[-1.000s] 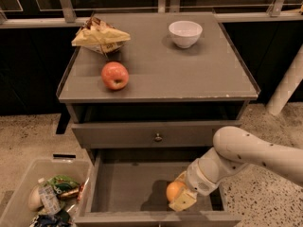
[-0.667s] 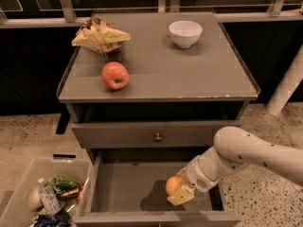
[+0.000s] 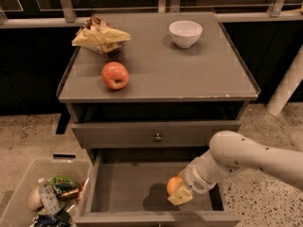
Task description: Place orange into middle drawer
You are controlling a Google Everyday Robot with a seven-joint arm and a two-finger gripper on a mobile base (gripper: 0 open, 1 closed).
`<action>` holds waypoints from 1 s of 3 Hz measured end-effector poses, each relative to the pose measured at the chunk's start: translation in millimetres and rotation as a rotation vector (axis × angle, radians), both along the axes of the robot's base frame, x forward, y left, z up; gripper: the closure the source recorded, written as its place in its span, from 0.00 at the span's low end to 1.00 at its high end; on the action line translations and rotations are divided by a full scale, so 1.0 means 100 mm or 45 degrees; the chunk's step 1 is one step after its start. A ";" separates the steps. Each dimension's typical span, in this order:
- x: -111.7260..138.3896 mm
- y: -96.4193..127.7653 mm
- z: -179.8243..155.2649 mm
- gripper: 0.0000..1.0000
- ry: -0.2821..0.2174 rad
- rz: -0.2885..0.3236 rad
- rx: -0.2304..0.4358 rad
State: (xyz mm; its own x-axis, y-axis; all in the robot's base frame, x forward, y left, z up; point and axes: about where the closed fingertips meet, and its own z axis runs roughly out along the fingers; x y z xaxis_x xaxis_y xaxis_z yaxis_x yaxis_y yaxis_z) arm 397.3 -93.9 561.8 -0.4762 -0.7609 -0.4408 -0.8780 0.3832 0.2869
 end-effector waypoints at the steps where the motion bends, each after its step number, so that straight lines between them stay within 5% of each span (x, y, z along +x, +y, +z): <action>1: -0.01 -0.30 -0.29 1.00 -0.083 -0.069 -0.248; 2: 0.04 -0.73 -0.34 1.00 -0.242 -0.105 -0.468; 3: 0.01 -0.89 -0.41 1.00 -0.288 -0.114 -0.530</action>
Offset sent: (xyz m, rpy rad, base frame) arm 0.0340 -0.1331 -0.0471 -0.6076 -0.3158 -0.8305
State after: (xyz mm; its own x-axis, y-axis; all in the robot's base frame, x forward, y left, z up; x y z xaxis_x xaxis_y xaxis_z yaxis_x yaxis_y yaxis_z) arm 398.7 -183.3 520.4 -0.4751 -0.8550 -0.2078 -0.8590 0.5019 -0.1012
